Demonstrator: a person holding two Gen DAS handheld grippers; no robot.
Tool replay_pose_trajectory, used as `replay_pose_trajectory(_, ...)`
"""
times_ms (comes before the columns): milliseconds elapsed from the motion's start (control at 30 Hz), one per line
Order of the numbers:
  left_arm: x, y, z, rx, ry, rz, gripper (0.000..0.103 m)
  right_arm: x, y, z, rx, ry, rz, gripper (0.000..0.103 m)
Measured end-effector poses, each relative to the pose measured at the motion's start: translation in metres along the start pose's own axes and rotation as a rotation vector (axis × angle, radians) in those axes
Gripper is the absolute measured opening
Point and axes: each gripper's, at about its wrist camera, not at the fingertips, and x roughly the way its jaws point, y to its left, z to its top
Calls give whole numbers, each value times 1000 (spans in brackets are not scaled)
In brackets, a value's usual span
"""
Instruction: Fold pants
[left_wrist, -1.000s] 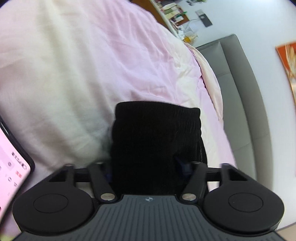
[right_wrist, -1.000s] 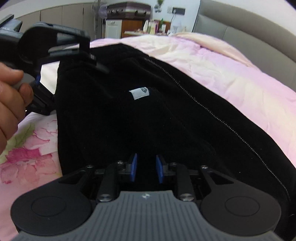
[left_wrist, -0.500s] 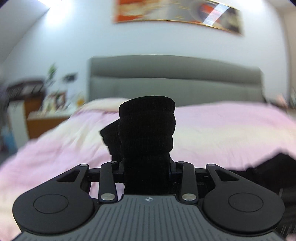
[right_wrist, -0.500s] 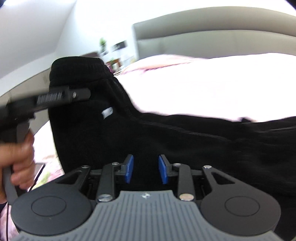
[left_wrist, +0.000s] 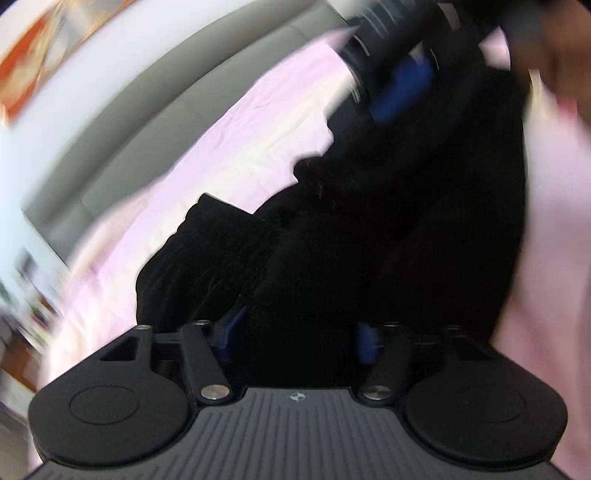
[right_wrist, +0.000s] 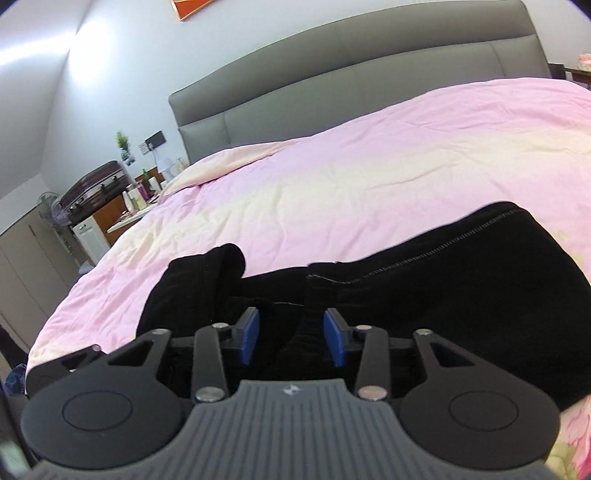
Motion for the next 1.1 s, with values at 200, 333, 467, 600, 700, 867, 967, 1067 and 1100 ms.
replay_pose_trajectory(200,-44,108,-37,-569,-94,-130,99,44,30,23,22,155,144,62)
replay_pose_trajectory(333,-16,162,-96,-1020,-27,-238,100,96,48,22,44,309,123,62)
replay_pose_trajectory(467,21,173,-139,-1301,24,-371,92,133,40,12,231,386,160,61)
replay_pose_trajectory(600,36,170,-146,-1353,45,-406,89,131,43,18,228,329,242,29)
replay_pose_trajectory(700,31,166,-140,-1339,5,-412,89,107,32,33,261,226,419,23)
replay_pose_trajectory(867,40,158,-137,-1283,87,-391,87,118,6,8,250,303,307,29)
replay_pose_trajectory(967,41,146,-131,-1226,117,-356,87,121,8,-3,96,286,255,33)
replay_pose_trajectory(1067,32,143,-132,-1218,112,-351,87,93,17,5,63,283,193,44)
replay_pose_trajectory(1100,32,144,-134,-1231,109,-358,87,82,20,4,45,274,195,44)
